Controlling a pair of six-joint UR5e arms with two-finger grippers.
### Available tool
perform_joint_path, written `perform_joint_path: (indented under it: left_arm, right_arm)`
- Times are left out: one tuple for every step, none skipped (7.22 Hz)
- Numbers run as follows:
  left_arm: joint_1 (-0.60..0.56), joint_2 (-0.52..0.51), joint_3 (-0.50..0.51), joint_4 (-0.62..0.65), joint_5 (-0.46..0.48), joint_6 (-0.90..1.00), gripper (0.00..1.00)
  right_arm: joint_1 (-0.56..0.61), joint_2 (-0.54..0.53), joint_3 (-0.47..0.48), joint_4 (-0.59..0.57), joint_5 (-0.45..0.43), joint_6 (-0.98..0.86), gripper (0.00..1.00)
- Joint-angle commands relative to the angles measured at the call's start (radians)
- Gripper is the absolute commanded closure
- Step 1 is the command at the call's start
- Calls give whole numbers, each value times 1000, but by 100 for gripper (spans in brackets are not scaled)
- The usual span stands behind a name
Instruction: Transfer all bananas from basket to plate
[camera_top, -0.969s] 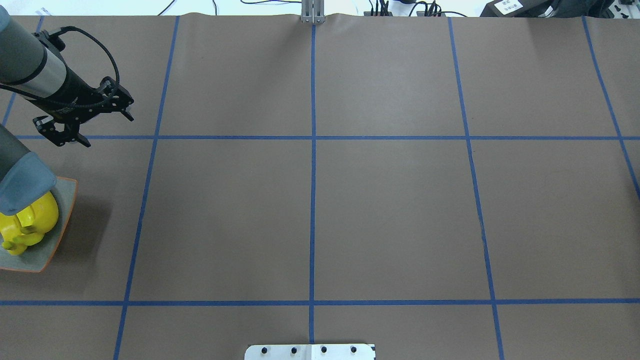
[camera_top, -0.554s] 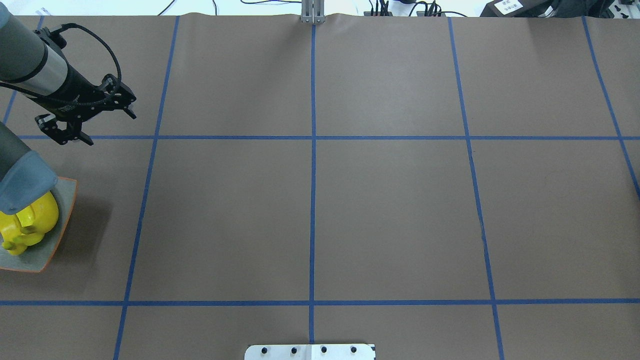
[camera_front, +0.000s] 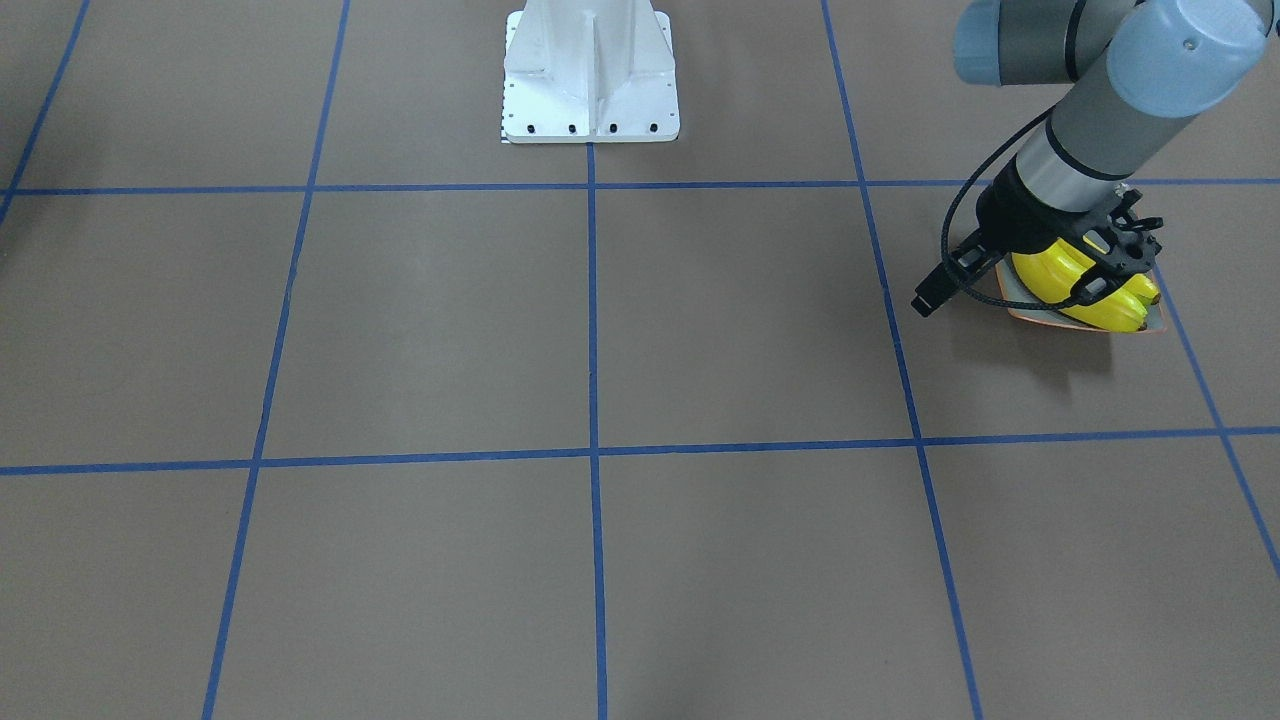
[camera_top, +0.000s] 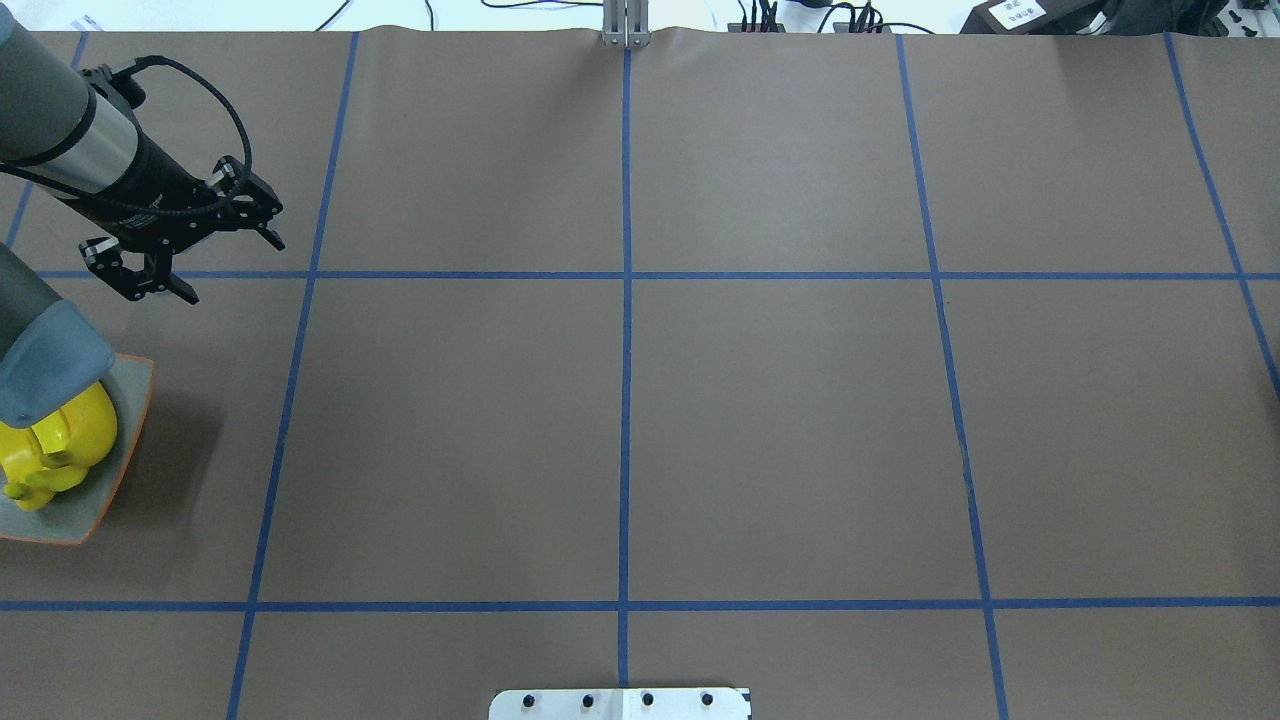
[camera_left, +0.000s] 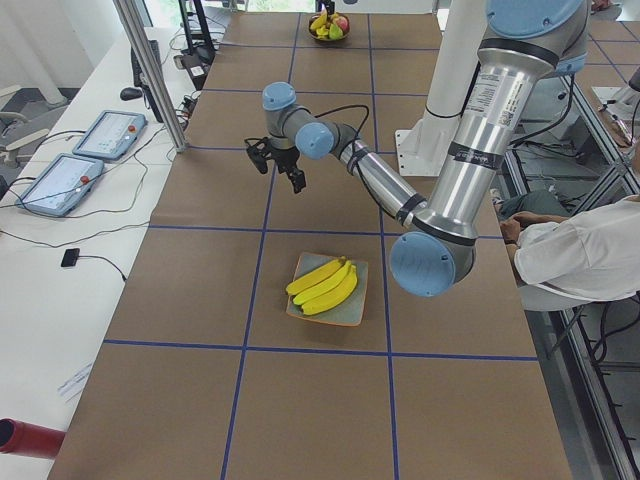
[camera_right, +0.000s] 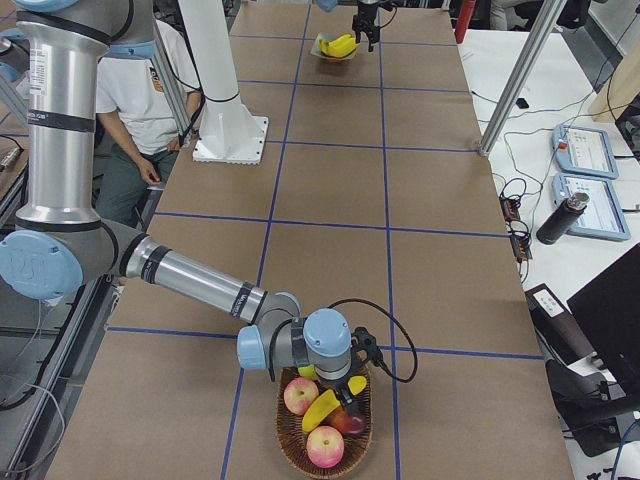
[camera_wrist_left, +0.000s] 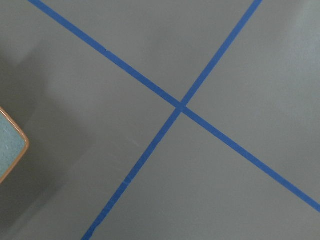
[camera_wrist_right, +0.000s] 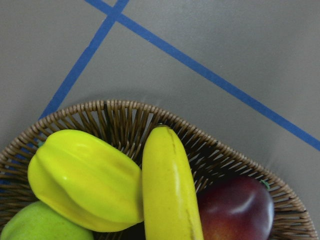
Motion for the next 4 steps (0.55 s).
perform_joint_path:
  left_arm:
    - [-1,0,2,0,1,-1,0]
    - [-1,0,1,0,4,-2,0]
    - [-1,0,1,0,4,-5,0]
    - [-1,0,1,0,4,-7,0]
  right_arm:
    - [-10,5,3,-6,-9,-62,9]
    - [-10,3,-1,-9,-13,-82,9]
    - [-10,0,-1,-8,-20,-84,10]
    - [-10,-1,-1,-8,-35,-94,11]
